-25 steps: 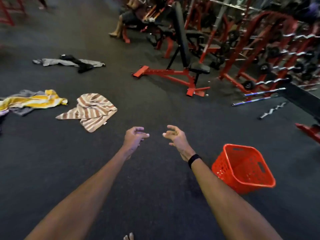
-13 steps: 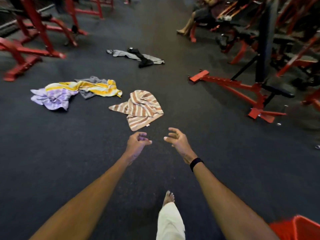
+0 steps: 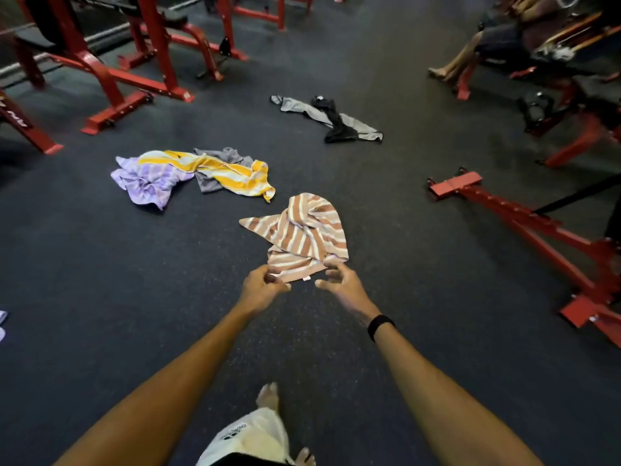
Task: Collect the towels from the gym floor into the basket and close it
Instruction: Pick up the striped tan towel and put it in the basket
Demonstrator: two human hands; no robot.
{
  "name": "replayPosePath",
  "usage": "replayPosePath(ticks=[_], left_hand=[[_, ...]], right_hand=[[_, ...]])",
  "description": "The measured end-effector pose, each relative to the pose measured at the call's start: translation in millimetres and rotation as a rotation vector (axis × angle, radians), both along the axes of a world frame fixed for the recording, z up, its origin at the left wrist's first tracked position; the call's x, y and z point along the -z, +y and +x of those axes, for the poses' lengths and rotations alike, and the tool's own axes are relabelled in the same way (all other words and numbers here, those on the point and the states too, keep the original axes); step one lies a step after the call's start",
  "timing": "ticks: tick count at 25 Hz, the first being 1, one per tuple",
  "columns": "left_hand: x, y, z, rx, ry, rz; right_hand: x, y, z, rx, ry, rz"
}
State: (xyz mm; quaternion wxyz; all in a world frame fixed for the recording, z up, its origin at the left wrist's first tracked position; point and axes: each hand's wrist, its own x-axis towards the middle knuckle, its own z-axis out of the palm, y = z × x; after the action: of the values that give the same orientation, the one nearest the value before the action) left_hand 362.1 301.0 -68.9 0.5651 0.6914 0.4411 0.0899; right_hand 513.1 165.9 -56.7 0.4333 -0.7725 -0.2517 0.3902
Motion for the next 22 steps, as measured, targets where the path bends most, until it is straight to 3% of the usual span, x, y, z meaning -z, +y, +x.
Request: replayPosePath(ticks=[11,22], left_hand=[[-0.8,100.8,193.8,0.147,-0.015,-0.010],[19.8,133.1,275.1,0.128,0.015,-0.046]], right_hand=[[-8.9,90.8,162.6,0.110,-0.026,-0.060],[2.0,130.8,263.7,0.046,0.021,-0.109]])
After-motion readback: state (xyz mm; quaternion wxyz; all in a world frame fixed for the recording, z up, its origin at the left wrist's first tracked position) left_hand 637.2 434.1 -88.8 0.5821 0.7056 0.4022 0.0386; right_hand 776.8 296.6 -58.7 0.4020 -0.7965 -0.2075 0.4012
